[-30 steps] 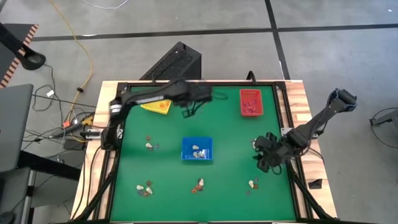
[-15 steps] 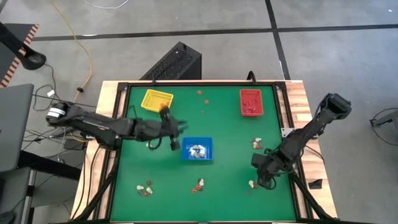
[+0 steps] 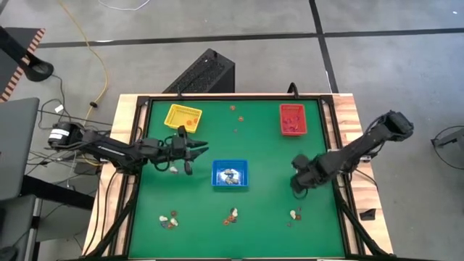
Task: Sort Halloween decoration
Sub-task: Put the white skull toy into the blue bin
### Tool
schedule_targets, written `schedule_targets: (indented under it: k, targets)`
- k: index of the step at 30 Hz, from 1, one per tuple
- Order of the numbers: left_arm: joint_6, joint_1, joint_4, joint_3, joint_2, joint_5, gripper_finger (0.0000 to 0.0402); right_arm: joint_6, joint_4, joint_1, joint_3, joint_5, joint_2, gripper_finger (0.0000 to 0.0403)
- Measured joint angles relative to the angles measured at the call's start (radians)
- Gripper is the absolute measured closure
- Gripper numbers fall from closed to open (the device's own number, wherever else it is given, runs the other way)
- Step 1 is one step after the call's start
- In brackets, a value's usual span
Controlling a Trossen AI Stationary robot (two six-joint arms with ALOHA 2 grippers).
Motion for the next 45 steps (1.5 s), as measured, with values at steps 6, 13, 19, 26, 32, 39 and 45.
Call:
schedule_targets:
  k: [6,13,19,26,32,39,45]
  targets:
    - [-0.018,0.015,0.003,-0.009,-0.014,0.065,0.0327,-0.108,-0.006,-0.199,0.0,0.011,0.011,0.0203]
    - [-0.02,0.015,0.008,-0.01,-0.014,0.074,0.0327,-0.366,0.023,-0.356,-0.001,-0.03,0.013,0.0203]
    - [-0.019,0.015,0.01,-0.01,-0.014,0.075,0.0327,-0.554,-0.001,-0.426,-0.03,-0.123,0.012,0.0203]
    - [-0.018,0.015,0.009,-0.01,-0.014,0.074,0.0327,-0.795,-0.015,-0.52,-0.052,-0.171,0.012,0.0203]
    - [-0.016,0.015,0.009,-0.01,-0.014,0.074,0.0327,-0.821,-0.003,-0.549,-0.052,-0.194,0.013,0.0203]
    - [-0.016,0.015,0.009,-0.01,-0.013,0.074,0.0327,-0.827,0.012,-0.549,-0.052,-0.196,0.047,0.0203]
    - [-0.015,0.015,0.009,-0.009,-0.013,0.074,0.0327,-0.844,0.057,-0.549,-0.05,-0.197,0.195,0.0203]
